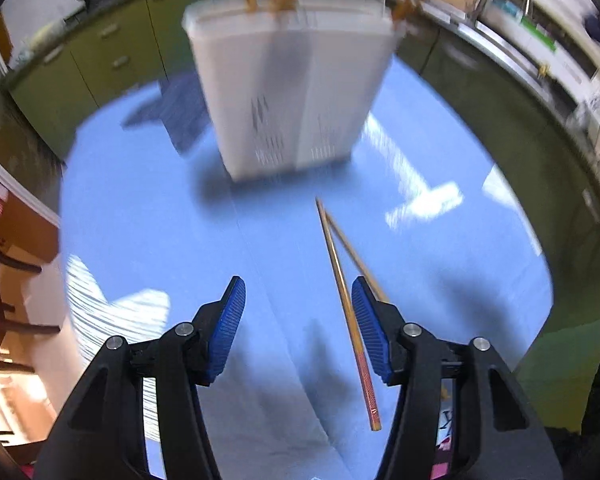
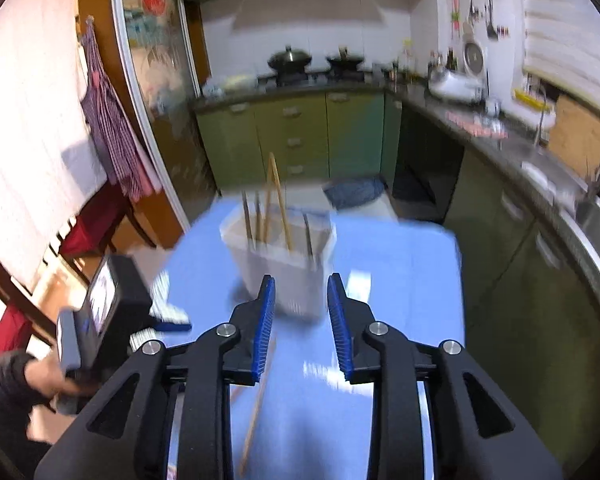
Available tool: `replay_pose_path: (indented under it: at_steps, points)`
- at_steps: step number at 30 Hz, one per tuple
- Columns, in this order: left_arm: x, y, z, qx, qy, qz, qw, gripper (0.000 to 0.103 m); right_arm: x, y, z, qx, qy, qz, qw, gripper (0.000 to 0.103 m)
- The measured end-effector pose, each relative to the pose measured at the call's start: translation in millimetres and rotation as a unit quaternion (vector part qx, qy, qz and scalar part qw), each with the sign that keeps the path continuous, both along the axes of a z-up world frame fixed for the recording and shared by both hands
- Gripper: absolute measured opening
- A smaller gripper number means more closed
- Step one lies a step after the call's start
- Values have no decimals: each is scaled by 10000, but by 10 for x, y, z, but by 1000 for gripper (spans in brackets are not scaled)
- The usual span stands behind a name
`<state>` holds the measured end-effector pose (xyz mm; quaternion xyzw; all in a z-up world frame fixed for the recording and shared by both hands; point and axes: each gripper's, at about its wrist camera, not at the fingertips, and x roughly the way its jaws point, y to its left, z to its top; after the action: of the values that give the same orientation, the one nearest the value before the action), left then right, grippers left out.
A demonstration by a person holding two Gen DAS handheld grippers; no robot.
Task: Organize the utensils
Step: 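Move both grippers back over the last chopsticks on the cloth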
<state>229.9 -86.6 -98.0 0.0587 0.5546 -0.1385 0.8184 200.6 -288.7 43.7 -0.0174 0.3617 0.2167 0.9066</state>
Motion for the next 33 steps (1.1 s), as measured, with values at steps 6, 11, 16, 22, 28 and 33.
replay_pose_path:
  at_steps: [6,11,16,22,28,33]
  points:
    - [83,-229,-358,170,422,-80,9989,47,20,-344,-813,89,813,-258,9963,28]
    - [187,-349,-508,320,573,-67,9978,34,48,-587,-1153,155,1132,-454,9924,28]
    - [265,-442,-610,428,649,-59,9970,29,122,-660,-1253,137,1258,-498,9907,28]
    - [347,-567,-672,573,623,-66,9964,19,191,-591,-1352,91,1389,-449,9892,28]
    - [394,-616,-675,602,612,-95,9963,7,237,-474,-1424,-27,1514,-346,9879,28]
    - [307,-419,-462,407,454,-19,9981,7,275,-284,-1525,-221,1667,-192,9856,28]
